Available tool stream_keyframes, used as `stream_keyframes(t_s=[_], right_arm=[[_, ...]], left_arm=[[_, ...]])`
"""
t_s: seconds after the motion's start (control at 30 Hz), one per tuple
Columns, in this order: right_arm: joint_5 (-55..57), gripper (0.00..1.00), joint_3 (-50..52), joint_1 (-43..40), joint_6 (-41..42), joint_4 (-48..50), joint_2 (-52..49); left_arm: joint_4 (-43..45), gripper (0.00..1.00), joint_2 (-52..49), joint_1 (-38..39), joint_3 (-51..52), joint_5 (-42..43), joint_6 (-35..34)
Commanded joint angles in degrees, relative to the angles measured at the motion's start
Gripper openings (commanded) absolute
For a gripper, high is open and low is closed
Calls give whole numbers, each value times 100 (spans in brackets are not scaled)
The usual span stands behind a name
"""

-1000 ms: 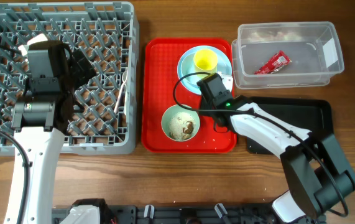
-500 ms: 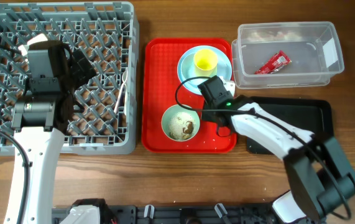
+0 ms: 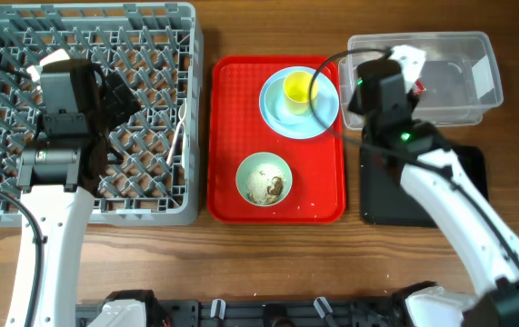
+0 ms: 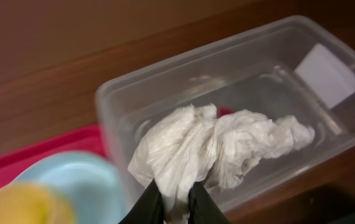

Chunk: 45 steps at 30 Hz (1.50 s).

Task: Sort waste into correct bins and load items into the dishwasher rack
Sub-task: 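Carry the tissue right into the clear bin and release it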

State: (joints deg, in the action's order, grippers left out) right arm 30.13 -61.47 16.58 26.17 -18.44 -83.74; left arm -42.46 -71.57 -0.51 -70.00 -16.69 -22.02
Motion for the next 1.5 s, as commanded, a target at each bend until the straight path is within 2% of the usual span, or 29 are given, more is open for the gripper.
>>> stream_keyframes(t_s=[0.0,0.07,0.13,0.17,0.23,0.4,0.6,0.67,0.77,0.87,0.97,1.47], right_arm=[[-424,16,20,-560,-717,577,-568],[-1165,16,20,-789,-896,857,-789],[-1744,11,20,-957,-964,988,-940],[-1845,16,20,-1005,-962,988,-964],[-1856,57,20,-1075,-970,960,-981],[-1856,73,-96,-1088,-1320,883,-780],[-2310,100,-590,-1086,-1305,-118,219],[-2717,100,-590,-1086,-1196,-350,535],[-4286,100,-590,-1086,-881,-1231,828],[-5331,100,-586,-1086,-527,-1912,813],[-5366,100,-575,-1086,-55,-2243,769],[-5351,100,-575,-1086,1392,-2236,745]], left_arm=[[17,100,-17,-35,-24,-94,-94],[17,100,-17,-35,-24,-92,-94],[17,100,-17,-35,-24,-92,-94],[17,100,-17,-35,-24,-92,-94],[17,100,-17,-35,-24,-92,-96],[17,100,-17,-35,-24,-92,-94],[17,100,-17,-35,-24,-92,-94],[17,100,-17,-35,-24,-92,-96],[17,100,-17,-35,-24,-92,-94],[17,100,-17,-35,-24,-92,-94],[17,100,-17,-35,-24,-92,-94],[17,100,-17,-35,-24,-92,-94]])
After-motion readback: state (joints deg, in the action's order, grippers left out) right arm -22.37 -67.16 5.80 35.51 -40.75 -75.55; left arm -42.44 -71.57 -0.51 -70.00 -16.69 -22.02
